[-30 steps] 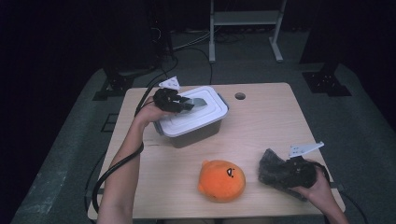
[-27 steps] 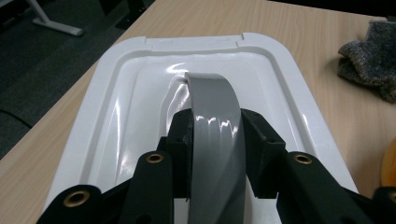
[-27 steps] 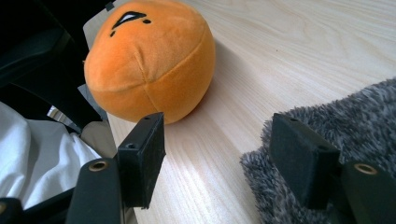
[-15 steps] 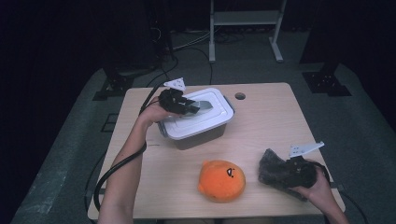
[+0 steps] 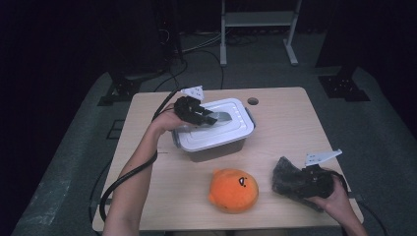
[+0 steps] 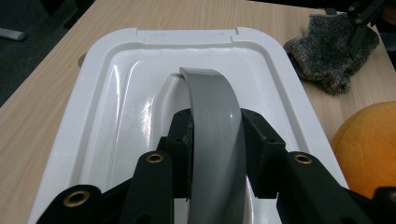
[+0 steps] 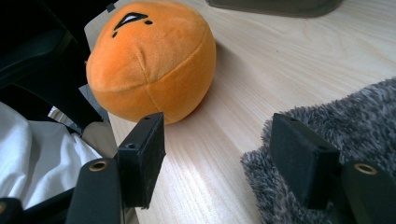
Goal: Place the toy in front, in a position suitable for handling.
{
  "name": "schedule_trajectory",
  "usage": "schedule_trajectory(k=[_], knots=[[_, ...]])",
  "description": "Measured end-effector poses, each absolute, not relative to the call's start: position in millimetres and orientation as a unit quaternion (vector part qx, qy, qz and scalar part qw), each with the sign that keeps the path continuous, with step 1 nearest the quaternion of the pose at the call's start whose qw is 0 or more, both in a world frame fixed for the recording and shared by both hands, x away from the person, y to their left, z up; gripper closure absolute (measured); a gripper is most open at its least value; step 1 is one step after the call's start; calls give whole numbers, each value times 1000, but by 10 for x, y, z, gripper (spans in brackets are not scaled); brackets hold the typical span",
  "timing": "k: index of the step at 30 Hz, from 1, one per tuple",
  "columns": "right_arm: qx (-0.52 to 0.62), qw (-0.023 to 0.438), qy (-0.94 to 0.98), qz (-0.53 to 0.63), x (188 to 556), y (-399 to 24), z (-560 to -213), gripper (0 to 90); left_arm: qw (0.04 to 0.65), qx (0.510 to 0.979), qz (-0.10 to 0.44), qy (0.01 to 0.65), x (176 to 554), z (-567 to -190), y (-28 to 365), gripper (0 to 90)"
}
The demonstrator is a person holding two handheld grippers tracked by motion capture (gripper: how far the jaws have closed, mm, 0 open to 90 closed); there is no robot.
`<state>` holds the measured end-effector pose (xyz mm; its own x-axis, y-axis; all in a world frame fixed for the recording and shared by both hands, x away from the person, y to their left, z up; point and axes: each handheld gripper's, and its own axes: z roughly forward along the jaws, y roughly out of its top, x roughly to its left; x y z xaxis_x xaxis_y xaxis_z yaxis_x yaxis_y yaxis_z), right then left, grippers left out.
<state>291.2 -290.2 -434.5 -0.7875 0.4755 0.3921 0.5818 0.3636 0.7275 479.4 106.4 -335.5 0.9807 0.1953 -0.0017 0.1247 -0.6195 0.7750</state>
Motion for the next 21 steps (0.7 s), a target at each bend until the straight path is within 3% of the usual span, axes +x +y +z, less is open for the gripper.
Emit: schedule_trajectory(k=[21], knots=[[-321, 55, -823, -465, 2902, -2907, -4336, 352, 419, 906, 26, 55, 4650, -3446, 948, 661]])
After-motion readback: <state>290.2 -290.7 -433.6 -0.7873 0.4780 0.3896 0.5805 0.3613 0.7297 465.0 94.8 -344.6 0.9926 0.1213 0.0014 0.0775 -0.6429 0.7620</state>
